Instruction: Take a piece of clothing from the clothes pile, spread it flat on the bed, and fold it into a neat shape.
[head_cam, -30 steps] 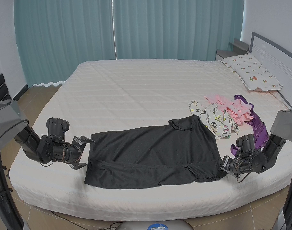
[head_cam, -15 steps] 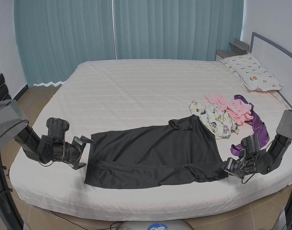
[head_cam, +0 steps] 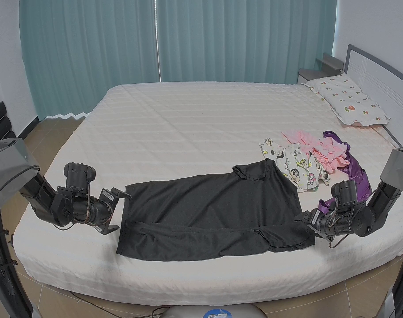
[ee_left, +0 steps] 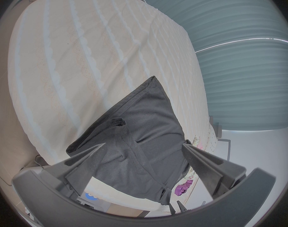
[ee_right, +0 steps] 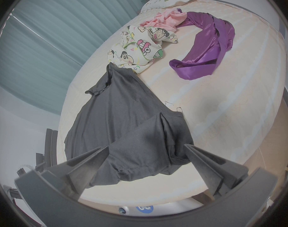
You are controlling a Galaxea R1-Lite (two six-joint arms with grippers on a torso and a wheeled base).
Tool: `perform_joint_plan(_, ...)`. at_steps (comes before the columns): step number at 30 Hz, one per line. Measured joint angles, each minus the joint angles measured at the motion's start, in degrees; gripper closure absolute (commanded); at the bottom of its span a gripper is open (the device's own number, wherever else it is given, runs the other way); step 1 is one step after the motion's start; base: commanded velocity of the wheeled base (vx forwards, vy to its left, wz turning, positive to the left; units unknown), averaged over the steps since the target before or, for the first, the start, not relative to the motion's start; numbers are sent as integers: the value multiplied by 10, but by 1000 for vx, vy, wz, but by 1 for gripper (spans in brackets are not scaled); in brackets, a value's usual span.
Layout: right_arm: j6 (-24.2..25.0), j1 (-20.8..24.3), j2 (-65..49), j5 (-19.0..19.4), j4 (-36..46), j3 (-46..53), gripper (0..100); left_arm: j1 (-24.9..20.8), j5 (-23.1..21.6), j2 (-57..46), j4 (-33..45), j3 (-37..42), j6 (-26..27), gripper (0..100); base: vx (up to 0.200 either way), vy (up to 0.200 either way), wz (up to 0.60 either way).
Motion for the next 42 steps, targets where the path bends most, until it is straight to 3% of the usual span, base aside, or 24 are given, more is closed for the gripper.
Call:
perform_joint_plan(22,-28,3,-13,0,42,10,100,4,-2,1,5,-7,-1,0,0,0,0)
perform_joint_plan(23,-27,4,-15,0,41,10,0,4,-2,1,5,-7,-2,0,0,0,0)
perform_joint_plan(28,-7,26,-22,14,39,11,0,4,-2,1,4,-6,-1,0,0,0,0)
perform_joint_plan(32,35,52,-17,15,38,4,0,4,-2,1,4,-6,-1,0,0,0,0)
perform_joint_plan(42,58,76,19,-25,38,-21,0,4,-2,1,4,-6,-1,0,0,0,0)
